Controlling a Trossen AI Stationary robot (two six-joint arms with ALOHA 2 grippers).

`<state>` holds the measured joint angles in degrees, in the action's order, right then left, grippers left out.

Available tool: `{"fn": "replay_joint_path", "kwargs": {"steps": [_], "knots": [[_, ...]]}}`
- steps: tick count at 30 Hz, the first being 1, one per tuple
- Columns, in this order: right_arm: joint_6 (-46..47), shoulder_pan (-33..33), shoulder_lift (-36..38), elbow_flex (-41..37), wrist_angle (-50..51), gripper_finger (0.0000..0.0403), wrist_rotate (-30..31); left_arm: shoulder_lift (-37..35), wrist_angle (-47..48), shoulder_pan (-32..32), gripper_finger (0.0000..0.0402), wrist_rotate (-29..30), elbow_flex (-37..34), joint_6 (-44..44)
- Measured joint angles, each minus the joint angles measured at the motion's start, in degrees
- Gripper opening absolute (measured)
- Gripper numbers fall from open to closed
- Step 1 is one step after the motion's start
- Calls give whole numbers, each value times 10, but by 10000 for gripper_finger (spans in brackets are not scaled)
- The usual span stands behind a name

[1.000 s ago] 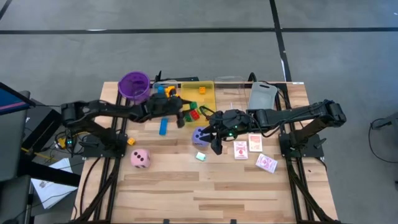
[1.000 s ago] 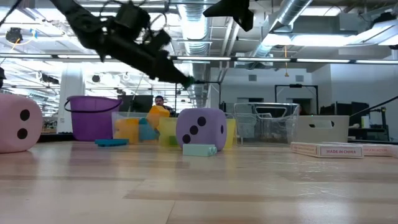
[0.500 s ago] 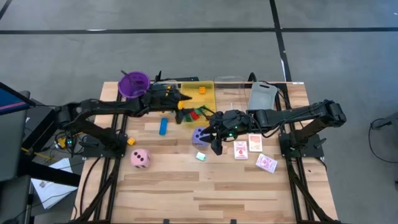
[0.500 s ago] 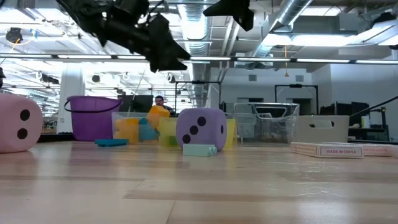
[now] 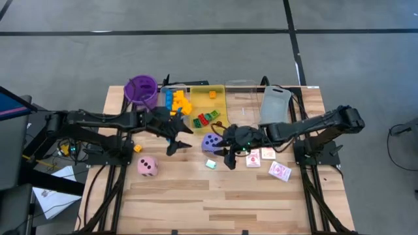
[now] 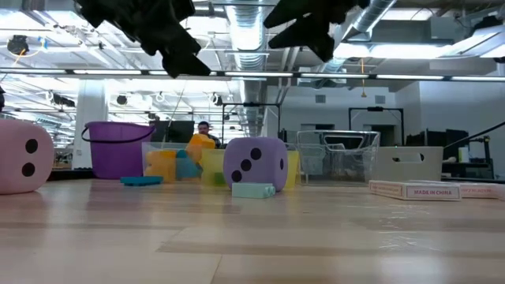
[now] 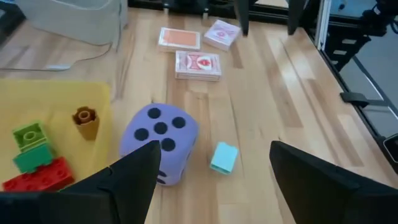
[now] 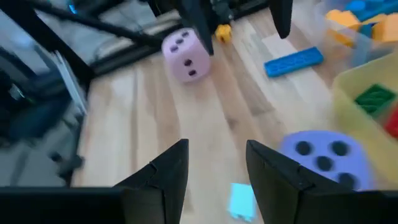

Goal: Pick & Place Toys
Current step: Put the violet dice into the right transparent bin

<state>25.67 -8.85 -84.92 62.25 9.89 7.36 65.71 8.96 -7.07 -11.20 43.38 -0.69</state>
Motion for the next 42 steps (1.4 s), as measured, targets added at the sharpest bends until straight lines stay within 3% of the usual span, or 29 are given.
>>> {"fn": "replay_joint_path", "kwargs": {"steps": [7, 12, 16, 20, 27, 35, 42], "knots": [[75, -35, 8, -130, -109, 154, 0, 0, 1, 34, 296, 19, 0, -20], [68, -56, 10, -207, -170, 155, 31, 0, 1, 49, 296, 28, 0, -71], [44, -58, 3, -270, -251, 170, 58, 0, 5, 67, 296, 83, 0, -90], [-8, -55, 4, -320, -330, 203, 52, 4, 18, 87, 296, 140, 0, -93], [-93, -31, -8, -367, -375, 286, 78, 18, 39, 106, 296, 209, -1, -138], [-107, 8, -64, -376, -420, 373, 87, 90, 15, 114, 296, 214, -1, -148], [-113, 19, -121, -367, -509, 395, 52, 171, -50, 115, 296, 214, 0, -147]]}}
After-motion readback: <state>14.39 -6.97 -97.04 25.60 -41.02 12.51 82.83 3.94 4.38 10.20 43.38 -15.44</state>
